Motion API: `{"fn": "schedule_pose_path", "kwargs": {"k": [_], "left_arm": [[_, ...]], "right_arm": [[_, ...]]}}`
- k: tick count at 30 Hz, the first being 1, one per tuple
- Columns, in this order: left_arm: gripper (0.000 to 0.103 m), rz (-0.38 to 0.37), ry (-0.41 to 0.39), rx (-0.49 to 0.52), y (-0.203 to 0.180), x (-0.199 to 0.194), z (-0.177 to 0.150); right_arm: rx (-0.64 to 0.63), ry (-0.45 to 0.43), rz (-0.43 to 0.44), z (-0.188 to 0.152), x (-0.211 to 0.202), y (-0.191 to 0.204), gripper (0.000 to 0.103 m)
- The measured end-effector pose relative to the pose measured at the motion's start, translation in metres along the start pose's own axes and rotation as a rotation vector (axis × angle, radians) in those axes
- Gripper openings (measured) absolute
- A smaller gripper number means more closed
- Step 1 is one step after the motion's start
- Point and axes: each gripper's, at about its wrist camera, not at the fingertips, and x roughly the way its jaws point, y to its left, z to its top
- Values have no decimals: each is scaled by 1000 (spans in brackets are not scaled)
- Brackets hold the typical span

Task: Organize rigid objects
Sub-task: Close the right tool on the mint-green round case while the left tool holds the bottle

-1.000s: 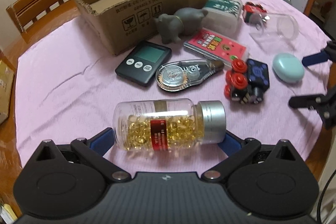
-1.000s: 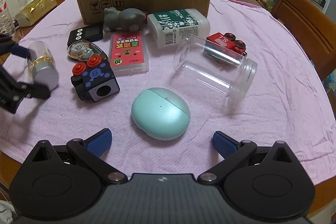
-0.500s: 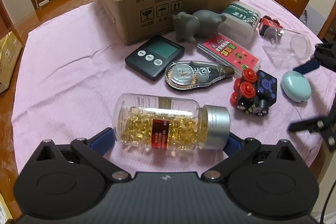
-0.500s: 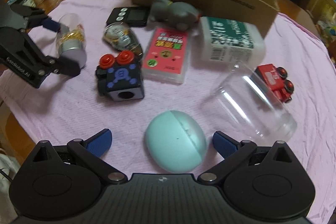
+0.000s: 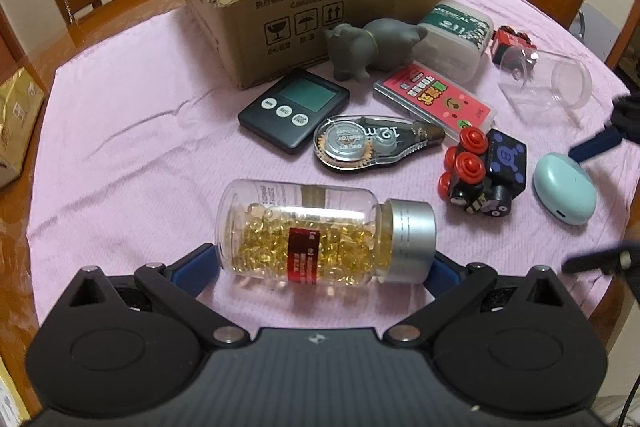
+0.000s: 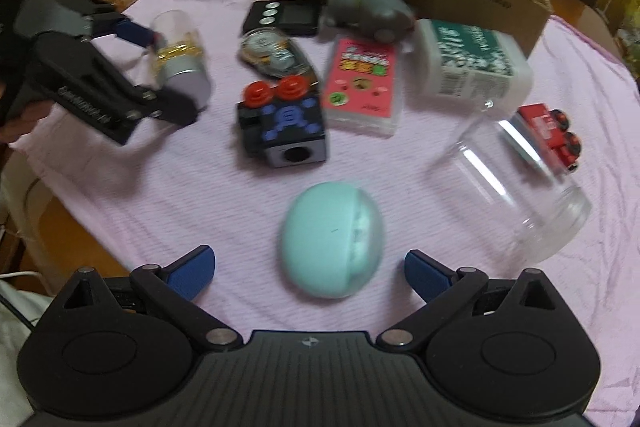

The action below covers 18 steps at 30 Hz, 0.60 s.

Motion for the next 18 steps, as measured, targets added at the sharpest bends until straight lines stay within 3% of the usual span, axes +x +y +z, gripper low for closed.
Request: {"fn": "schedule_pose_path", "kwargs": {"k": [4, 12, 18], "left_arm": [[102, 13, -4, 38, -4, -1, 1], [101, 4, -19, 14, -5, -8, 6], [97, 5, -23, -1, -6, -9, 12]], "right_arm": [[33, -15, -29, 5, 0, -7, 93], [55, -46, -77, 6, -1, -4, 75], [66, -56, -85, 5, -3, -5, 69]]}}
